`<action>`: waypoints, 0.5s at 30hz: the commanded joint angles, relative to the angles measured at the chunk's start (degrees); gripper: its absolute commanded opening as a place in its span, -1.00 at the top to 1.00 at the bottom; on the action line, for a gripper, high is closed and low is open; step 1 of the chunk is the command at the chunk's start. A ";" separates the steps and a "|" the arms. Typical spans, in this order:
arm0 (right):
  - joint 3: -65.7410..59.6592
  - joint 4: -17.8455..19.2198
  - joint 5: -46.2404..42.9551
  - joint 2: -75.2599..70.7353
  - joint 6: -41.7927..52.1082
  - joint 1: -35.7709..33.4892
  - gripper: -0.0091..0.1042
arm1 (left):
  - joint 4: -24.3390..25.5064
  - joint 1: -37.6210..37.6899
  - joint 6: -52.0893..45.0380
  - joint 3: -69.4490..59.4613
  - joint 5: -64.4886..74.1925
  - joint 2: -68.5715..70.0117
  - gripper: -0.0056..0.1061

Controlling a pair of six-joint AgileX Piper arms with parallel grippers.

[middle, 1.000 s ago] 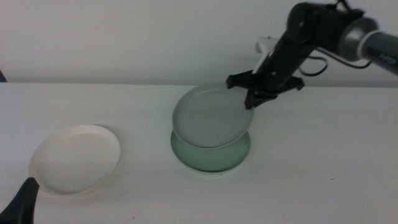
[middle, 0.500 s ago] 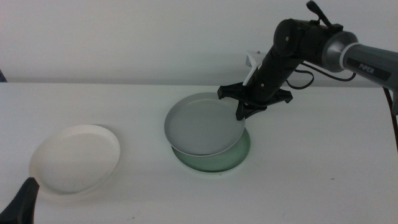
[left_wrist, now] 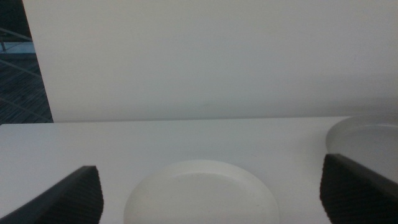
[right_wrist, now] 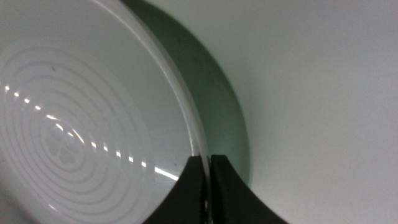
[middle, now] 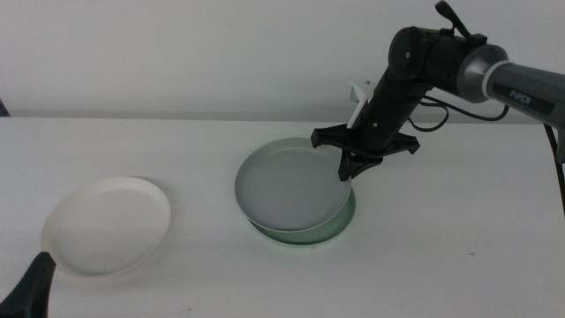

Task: Stack the three bowls on top of each other.

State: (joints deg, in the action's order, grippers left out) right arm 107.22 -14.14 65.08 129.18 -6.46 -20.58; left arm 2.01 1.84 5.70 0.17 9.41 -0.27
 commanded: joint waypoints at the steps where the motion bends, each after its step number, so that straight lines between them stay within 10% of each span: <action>1: 0.04 -0.09 1.39 0.00 -0.15 -0.10 0.87 | -0.40 -0.07 0.17 -2.30 -0.87 2.35 -0.78; 15: 0.04 3.48 2.84 0.00 -2.74 -0.10 0.73 | -0.40 -0.07 0.16 -2.30 -0.87 2.35 -0.78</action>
State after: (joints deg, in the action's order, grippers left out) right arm 107.22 -11.19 67.89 129.18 -8.82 -20.58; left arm 2.01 1.84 5.70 0.17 9.41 -0.27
